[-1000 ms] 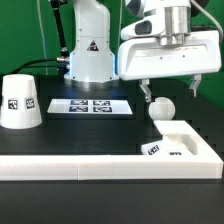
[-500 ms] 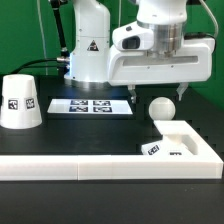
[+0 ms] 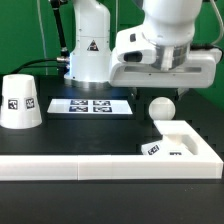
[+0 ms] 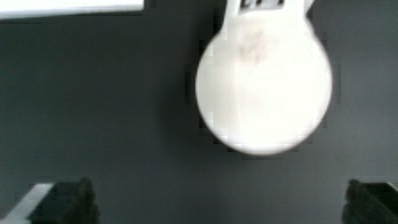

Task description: Assemble lamp

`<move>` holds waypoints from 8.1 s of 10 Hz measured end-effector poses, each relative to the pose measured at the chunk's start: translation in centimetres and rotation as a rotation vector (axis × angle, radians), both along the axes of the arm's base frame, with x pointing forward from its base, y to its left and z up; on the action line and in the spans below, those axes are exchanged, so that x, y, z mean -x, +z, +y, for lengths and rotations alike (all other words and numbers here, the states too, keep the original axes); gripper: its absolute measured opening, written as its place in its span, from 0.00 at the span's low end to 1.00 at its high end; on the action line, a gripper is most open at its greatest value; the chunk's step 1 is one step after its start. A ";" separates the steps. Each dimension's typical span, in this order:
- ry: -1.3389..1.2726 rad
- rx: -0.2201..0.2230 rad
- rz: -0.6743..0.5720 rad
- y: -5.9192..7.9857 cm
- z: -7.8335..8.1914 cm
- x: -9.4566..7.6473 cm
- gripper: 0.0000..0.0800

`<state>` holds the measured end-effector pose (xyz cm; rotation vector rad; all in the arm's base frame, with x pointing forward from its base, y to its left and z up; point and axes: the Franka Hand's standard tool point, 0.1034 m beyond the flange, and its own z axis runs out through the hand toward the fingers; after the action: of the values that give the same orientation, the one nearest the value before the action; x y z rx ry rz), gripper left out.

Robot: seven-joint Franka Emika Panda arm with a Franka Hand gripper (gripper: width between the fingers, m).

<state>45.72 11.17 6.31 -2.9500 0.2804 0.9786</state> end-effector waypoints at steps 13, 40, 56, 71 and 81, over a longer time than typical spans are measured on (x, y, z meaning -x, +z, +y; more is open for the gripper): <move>-0.035 -0.003 0.091 -2.9 1.5 2.5 0.87; 0.204 -0.162 -0.280 3.4 -2.7 -8.1 0.72; 0.453 -0.021 -1.167 9.1 -4.1 -14.4 0.72; 0.470 -0.027 -1.217 7.7 -1.4 -15.3 0.72; 0.482 0.002 -1.287 5.7 -1.6 -14.5 0.72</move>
Offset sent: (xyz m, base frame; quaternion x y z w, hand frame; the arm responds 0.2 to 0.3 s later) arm 0.0000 0.0000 0.0000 0.0000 0.0000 0.0000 1.0000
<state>60.23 9.58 11.98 -2.9611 -0.4637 -1.0020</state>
